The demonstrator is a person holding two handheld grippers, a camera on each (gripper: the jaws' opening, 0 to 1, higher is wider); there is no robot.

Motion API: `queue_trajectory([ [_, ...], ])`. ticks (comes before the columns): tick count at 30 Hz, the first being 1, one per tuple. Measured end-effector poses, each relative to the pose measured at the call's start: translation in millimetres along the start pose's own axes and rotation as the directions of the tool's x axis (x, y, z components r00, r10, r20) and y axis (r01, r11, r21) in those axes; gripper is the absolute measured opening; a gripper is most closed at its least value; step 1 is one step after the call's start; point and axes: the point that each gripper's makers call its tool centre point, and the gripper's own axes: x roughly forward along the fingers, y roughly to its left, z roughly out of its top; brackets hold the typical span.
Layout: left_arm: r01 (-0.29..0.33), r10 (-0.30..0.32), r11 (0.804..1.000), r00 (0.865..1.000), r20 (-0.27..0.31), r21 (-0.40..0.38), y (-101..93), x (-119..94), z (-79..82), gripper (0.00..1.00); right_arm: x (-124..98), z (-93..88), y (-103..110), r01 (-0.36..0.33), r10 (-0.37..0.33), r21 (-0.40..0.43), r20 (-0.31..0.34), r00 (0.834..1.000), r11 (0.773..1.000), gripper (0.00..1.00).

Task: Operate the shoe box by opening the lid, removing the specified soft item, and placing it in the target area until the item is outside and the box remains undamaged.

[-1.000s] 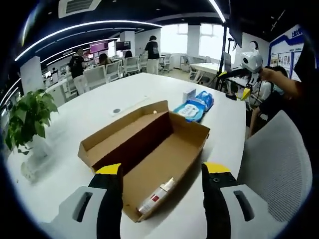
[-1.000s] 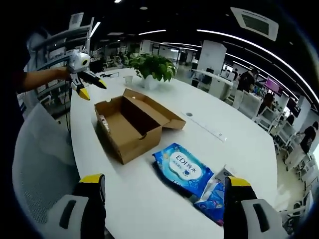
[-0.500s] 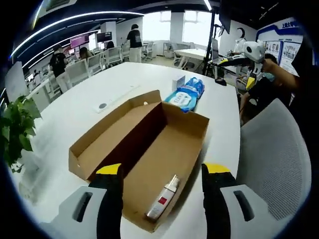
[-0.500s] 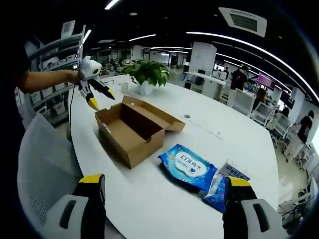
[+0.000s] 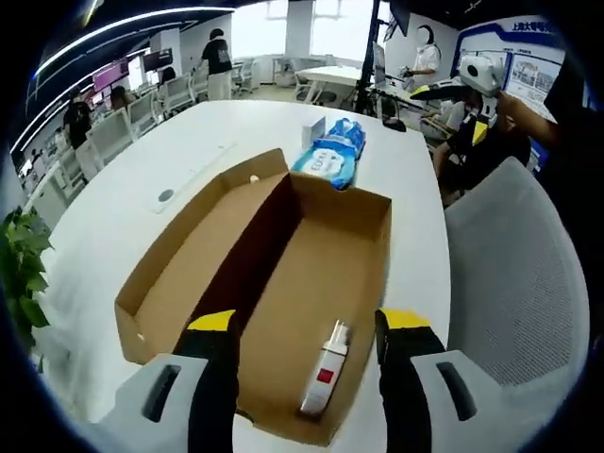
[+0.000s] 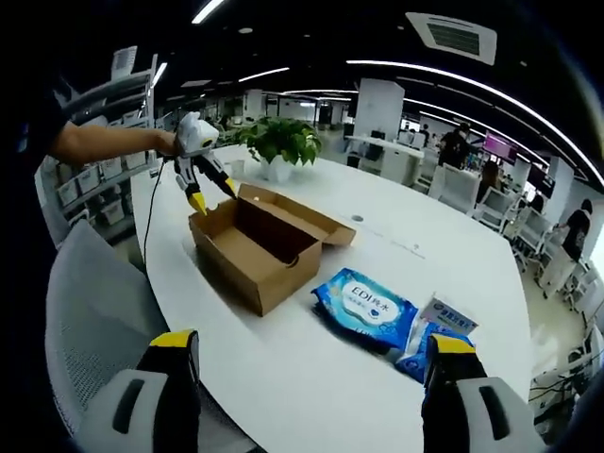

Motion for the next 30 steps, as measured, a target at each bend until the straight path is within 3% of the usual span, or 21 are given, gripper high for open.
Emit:
queue_trajectory([
  [6, 0.034, -0.028, 0.998, 0.992, -0.119, 0.047, 3.7, 10, -18.4, 0.54, -2, -12.8, 9, -0.016, 0.016, -0.003, -0.034, 0.999, 1.0, 1.0],
  [15, 0.136, -0.083, 0.98, 0.943, -0.322, 0.145, 2.2, 24, -43.6, 0.54, 0, -22.5, 8, -0.003, 0.003, 0.002, -0.065, 0.998, 1.0, 1.0],
  [17, 0.151, -0.087, 0.974, 0.937, -0.338, 0.167, 2.9, 28, -43.9, 0.53, 1, -24.2, 8, -0.002, 0.002, 0.007, -0.071, 0.997, 1.0, 1.0],
  [18, 0.176, -0.099, 0.967, 0.927, -0.362, 0.187, 2.0, 28, -46.5, 0.53, 1, -24.9, 9, 0.0, 0.001, 0.007, -0.077, 0.997, 1.0, 1.0],
  [20, 0.189, -0.103, 0.962, 0.92, -0.377, 0.197, 2.9, 30, -47.9, 0.55, 1, -26.0, 10, -0.002, 0.003, 0.007, -0.08, 0.997, 1.0, 1.0],
  [25, 0.251, -0.13, 0.941, 0.888, -0.441, 0.227, 2.8, 36, -56.0, 0.54, 1, -28.8, 10, 0.006, -0.004, 0.024, -0.085, 0.996, 1.0, 1.0],
  [30, 0.279, -0.146, 0.932, 0.873, -0.465, 0.231, 4.6, 43, -57.8, 0.52, 2, -34.0, 7, 0.017, -0.013, 0.034, -0.1, 0.995, 0.999, 1.0],
])
